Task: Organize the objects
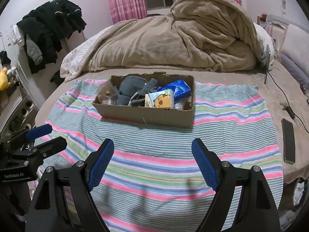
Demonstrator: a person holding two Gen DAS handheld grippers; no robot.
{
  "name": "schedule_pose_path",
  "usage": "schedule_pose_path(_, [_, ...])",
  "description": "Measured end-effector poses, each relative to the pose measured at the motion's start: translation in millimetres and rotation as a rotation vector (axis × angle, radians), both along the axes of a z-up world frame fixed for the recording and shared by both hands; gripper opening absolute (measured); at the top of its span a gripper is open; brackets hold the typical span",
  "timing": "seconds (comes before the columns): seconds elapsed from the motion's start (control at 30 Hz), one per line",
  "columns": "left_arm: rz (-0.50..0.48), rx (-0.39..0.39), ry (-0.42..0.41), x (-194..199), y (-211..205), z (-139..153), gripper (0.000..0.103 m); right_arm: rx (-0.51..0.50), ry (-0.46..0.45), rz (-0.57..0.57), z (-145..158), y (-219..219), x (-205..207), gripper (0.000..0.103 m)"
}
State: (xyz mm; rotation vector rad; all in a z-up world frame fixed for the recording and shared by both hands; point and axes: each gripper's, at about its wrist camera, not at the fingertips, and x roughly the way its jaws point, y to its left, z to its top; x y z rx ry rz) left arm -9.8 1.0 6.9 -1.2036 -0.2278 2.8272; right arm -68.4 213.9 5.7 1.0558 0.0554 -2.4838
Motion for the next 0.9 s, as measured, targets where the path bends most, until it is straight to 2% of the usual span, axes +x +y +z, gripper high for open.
schedule_pose_path(0.07, [0.001, -0.003, 0.010, 2.9, 0.2, 1.8, 0.092, 0.002, 0.004, 0.005, 1.6, -0.9, 4.2, 0.085])
schedule_pose_path(0.3, [0.006, -0.007, 0.034, 10.4, -0.9, 9.2, 0.093, -0.001, 0.014, 0.015, 6.9, -1.7, 12.8, 0.085])
schedule_pose_path(0.9, [0.010, -0.010, 0.032, 7.0, -0.7, 10.3, 0.093, -0.002, 0.013, 0.015, 10.1, -0.4, 12.3, 0.085])
